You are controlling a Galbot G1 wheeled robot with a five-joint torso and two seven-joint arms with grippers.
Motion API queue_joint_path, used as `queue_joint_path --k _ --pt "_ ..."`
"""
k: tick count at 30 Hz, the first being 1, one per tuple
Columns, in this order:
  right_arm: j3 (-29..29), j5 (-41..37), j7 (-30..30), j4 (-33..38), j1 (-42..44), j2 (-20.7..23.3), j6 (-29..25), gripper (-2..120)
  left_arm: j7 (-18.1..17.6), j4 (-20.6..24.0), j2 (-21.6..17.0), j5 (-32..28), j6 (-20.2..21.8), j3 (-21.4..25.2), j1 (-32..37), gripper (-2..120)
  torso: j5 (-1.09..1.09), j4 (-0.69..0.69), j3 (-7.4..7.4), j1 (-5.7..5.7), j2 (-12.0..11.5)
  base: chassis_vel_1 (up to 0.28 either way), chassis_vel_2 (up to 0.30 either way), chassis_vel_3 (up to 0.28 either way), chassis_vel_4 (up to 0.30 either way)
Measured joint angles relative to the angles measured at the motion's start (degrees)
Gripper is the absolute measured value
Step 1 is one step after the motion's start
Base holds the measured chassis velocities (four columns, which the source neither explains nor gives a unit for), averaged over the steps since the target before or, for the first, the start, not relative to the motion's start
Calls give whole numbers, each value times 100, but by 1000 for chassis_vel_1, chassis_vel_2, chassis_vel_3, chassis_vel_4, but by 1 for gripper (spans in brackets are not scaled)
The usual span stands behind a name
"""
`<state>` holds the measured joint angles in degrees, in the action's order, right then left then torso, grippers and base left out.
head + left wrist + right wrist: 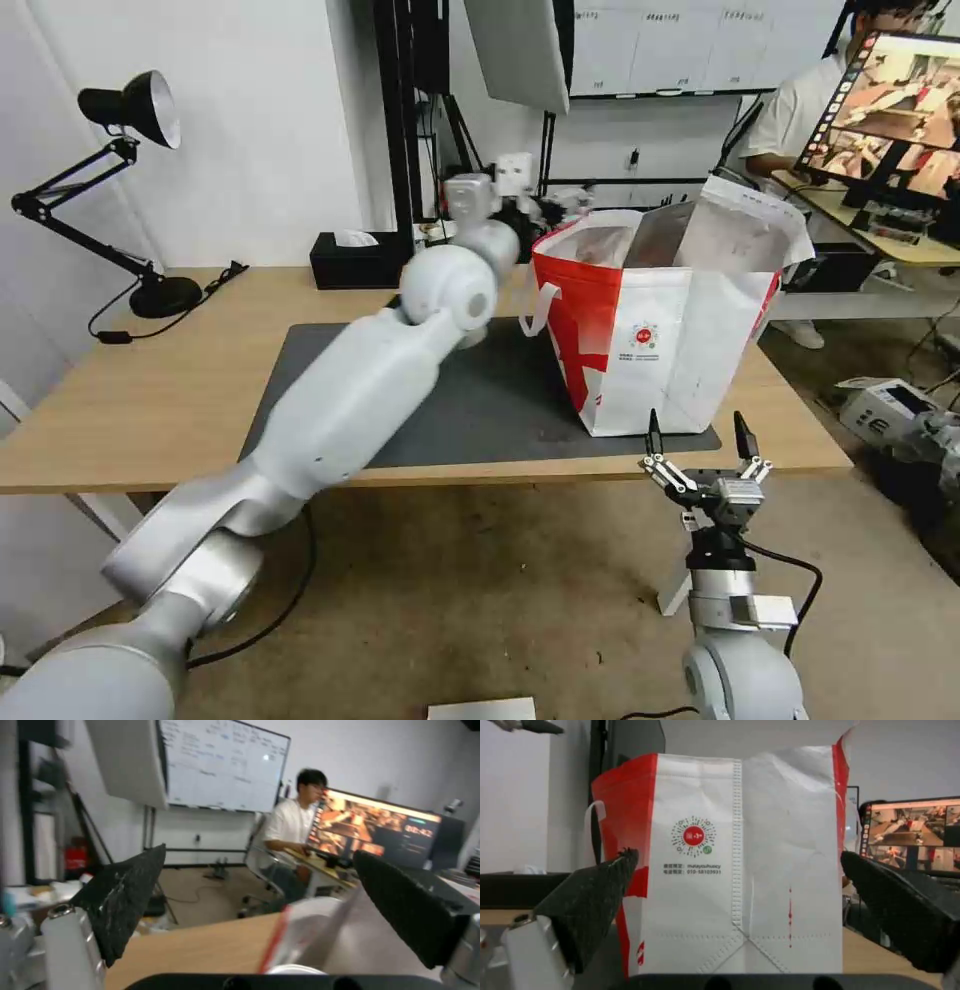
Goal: Pick up the trash from the table and place it into the takeout bag.
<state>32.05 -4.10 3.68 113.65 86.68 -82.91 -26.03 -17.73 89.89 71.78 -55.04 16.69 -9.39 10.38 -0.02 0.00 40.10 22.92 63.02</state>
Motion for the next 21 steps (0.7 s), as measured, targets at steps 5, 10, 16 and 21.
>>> queue_joint_path --k 5,10,16,21 --pt "11 -1 0 15 11 20 0 100 292 546 -619 151 -215 615 585 100 0 0 0 -1 0 0 0 0 0" --pt "-8 1 -1 -2 9 36 0 100 667 878 -1008 449 -711 1216 1321 100 -1 1 0 0 1 0 0 0 0" --pt "-22 16 -8 -69 -35 64 -2 100 912 1028 -1182 676 -1196 1663 2022 100 1 -1 0 0 1 0 0 0 0" --pt "-28 29 -13 -95 -58 59 -13 100 1170 1239 -1254 1142 -1686 2131 3002 100 1 0 0 0 0 0 0 0 0"
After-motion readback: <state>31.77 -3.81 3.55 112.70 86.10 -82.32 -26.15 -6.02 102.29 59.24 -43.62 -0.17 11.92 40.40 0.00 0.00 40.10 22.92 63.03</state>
